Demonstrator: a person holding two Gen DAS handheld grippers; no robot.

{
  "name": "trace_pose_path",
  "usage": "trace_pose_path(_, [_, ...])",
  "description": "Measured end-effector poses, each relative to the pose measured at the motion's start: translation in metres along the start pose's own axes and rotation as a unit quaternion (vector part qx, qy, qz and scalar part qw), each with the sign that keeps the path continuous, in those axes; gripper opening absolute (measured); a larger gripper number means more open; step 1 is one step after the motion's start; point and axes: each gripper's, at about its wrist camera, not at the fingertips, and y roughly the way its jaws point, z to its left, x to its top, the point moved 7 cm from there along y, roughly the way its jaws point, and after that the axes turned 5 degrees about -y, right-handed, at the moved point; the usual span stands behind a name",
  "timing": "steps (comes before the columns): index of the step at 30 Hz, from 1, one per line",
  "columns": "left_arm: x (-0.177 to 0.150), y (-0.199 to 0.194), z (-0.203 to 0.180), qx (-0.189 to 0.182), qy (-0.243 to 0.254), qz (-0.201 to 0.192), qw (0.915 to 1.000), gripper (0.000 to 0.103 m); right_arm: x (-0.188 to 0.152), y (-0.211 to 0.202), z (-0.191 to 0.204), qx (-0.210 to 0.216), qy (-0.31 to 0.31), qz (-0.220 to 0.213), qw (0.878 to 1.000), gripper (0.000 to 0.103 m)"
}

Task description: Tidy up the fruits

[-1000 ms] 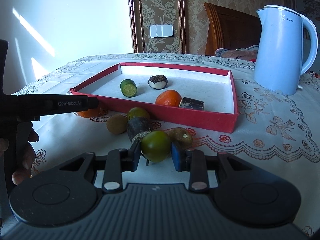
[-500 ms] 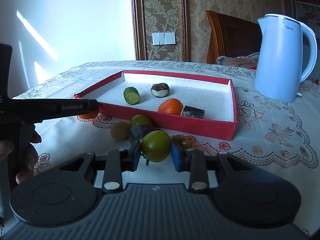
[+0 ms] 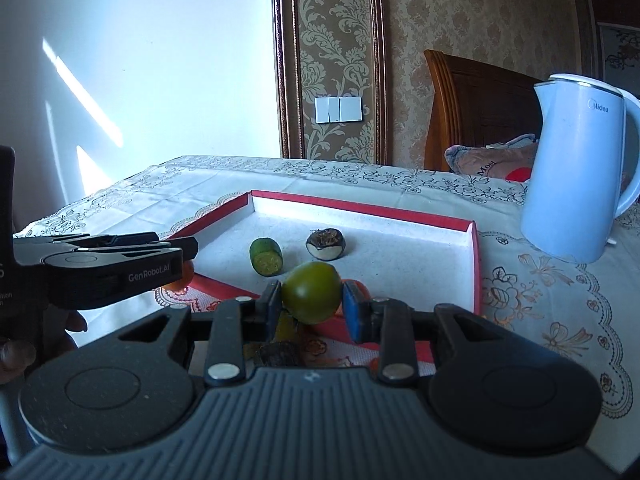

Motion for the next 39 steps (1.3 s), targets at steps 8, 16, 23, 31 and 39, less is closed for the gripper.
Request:
trace_pose_path(8, [0.017,0.035,-0.009,-0.002,0.005,0.018,0.9998,0.037,0.013,0.040,0.003,-0.001,-0.015,0.021,1.000,0.031])
trace_pose_path(16, [0.006,0.055,-0.011,-0.002,0.009,0.042,0.9991,0.032,0.011,0.065,0.005,0.000,-0.018,0.035,0.999,0.031])
trace_pose_path(23, [0.005,0.045,-0.006,-0.050,-0.008,0.047,0.9976,0.029,0.013,0.061,0.003,0.002,-0.013,0.024,1.000,0.031])
trace_pose_path(31, [-0.014,-0.028,0.021,-0.084,0.021,0.043,0.9953,0.029,0.017,0.048,-0.004,0.022,0.006,0.008,1.000,0.031])
trace_pose_path(39, [-0.036,-0.086,0.030,-0.121,0.027,0.013,0.9922,0.071,0.017,0.045,-0.002,0.025,0.007,0.007,1.000,0.031])
